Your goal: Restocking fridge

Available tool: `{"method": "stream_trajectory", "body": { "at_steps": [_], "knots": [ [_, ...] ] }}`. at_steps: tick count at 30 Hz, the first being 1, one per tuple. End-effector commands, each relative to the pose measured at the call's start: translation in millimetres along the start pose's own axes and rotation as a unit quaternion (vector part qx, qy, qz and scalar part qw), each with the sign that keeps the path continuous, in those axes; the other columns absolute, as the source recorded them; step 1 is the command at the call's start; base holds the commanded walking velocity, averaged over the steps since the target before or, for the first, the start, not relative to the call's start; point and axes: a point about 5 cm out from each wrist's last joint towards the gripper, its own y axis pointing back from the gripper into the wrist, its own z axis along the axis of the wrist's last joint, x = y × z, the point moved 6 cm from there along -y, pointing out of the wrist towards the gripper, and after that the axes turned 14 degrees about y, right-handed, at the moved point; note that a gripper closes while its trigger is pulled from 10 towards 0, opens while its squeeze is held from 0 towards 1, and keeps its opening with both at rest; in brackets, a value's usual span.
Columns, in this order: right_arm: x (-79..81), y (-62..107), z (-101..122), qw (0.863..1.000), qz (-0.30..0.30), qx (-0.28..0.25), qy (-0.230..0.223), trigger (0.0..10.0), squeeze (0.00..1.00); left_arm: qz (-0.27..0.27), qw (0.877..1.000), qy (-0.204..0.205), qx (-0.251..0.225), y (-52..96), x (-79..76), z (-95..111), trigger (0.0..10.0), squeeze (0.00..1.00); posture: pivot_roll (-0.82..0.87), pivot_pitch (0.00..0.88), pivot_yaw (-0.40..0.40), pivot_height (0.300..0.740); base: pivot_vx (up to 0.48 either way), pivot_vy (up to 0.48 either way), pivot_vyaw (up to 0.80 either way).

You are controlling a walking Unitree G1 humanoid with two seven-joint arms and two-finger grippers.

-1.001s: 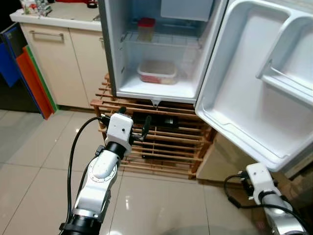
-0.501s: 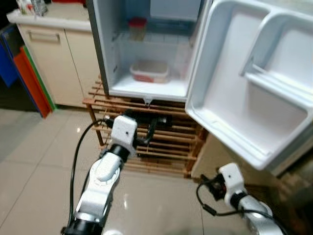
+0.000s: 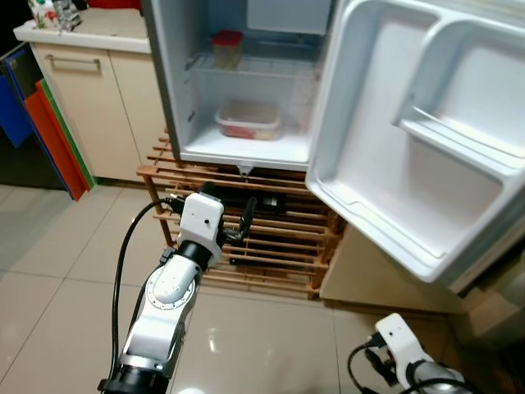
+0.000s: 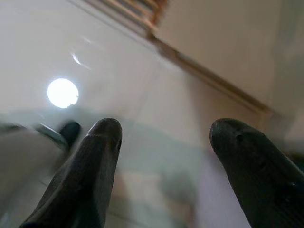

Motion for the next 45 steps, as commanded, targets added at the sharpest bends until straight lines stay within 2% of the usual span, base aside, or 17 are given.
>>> {"method": "stream_trajectory", "body": {
  "at_steps": [1,3,11,14,15,16,17,18,22,23,24,25,28,29,32,38,45],
  "knots": [
    [-0.6,2.8,-19,0.999,-0.003,0.038,0.006,10.0,0.00,-0.011,1.000,-0.006,-0.019,-1.9,-6.4,10,10.0,0.00,0.03,0.000,-0.049,0.740,0.000,-0.480,0.00],
    [2.5,6.2,-36,0.997,-0.001,0.072,0.010,10.0,0.00,-0.006,0.999,-0.007,-0.037,0.5,-4.5,18,10.0,0.00,0.03,0.000,-0.050,0.740,0.000,-0.476,0.00],
    [4.4,10.4,-52,0.995,-0.006,0.103,0.005,10.0,0.00,0.002,0.999,-0.009,-0.052,0.6,-1.3,27,10.0,0.00,0.05,0.000,-0.053,0.740,0.000,-0.333,0.00],
    [-6.5,12.6,-57,0.992,-0.036,0.121,-0.004,10.0,0.00,0.002,0.999,-0.011,-0.049,0.8,-1.1,26,10.0,0.00,0.05,0.000,-0.048,0.740,0.000,0.000,0.00],
    [-26.5,13.7,-55,0.988,-0.087,0.127,-0.019,10.0,0.00,0.002,0.999,-0.014,-0.047,1.4,-0.8,25,10.0,0.00,0.05,0.000,-0.044,0.740,0.000,0.000,0.00],
    [-26.5,13.7,-55,0.988,-0.087,0.127,-0.019,10.0,0.00,0.002,0.999,-0.014,-0.047,1.4,-0.8,25,10.0,0.00,0.05,0.000,-0.044,0.740,0.000,0.000,0.00],
    [-40.0,14.4,-50,0.984,-0.121,0.125,-0.041,10.0,0.00,0.006,0.999,-0.016,-0.047,1.8,0.8,25,10.0,0.00,0.05,0.000,-0.039,0.740,0.000,0.000,0.00],
    [-73.5,17.6,-36,0.969,-0.200,0.105,-0.104,10.0,0.00,0.013,0.999,-0.022,-0.039,3.5,5.9,18,10.0,0.00,0.05,0.000,-0.034,0.740,0.000,0.000,0.00],
    [-99.3,20.3,-19,0.951,-0.252,0.076,-0.161,10.0,0.00,0.025,0.999,-0.028,-0.019,7.4,14.2,4,10.0,0.00,0.05,0.000,-0.032,0.740,0.000,0.000,0.00],
    [-137.6,31.9,-4,0.932,-0.299,0.030,-0.200,10.0,0.00,0.029,0.999,-0.025,0.003,12.8,18.6,-12,10.0,0.00,0.04,0.000,-0.031,0.740,0.000,0.000,0.00],
    [-137.6,31.9,-4,0.932,-0.299,0.030,-0.200,10.0,0.00,0.029,0.999,-0.025,0.003,12.8,18.6,-12,10.0,0.00,0.04,0.000,-0.031,0.740,0.000,0.000,0.00],
    [-163.5,39.5,19,0.920,-0.328,-0.016,-0.213,10.0,0.00,0.025,0.999,-0.024,0.022,15.7,17.1,-25,10.0,0.00,0.04,0.000,-0.033,0.740,0.000,0.000,0.00],
    [-175.3,41.5,40,0.914,-0.338,-0.049,-0.219,10.0,0.00,0.009,0.999,-0.029,0.038,17.1,11.2,-37,10.0,0.00,0.04,0.000,-0.038,0.740,0.000,0.000,0.00],
    [-181.3,42.1,54,0.911,-0.342,-0.069,-0.222,10.0,0.00,-0.034,0.996,-0.066,0.039,17.4,-1.4,-43,10.0,0.00,0.04,0.000,-0.043,0.740,0.000,0.000,0.00],
    [-192.3,45.4,77,0.901,-0.349,-0.103,-0.235,10.0,0.00,-0.066,0.993,-0.088,0.051,14.7,-10.4,-57,10.0,0.00,0.03,0.000,-0.053,0.740,0.000,0.000,0.00],
    [-206.2,49.7,113,0.883,-0.331,-0.167,-0.288,10.0,0.00,-0.103,0.986,-0.101,0.079,15.0,-22.0,-83,10.0,0.00,0.02,0.000,-0.048,0.740,0.000,0.000,0.00],
    [-213.7,54.7,150,0.873,-0.315,-0.221,-0.300,10.0,0.00,-0.112,0.985,-0.105,0.083,17.1,-25.5,-92,10.0,0.00,0.02,0.000,-0.052,0.740,0.000,0.000,0.00]
  ]
}}
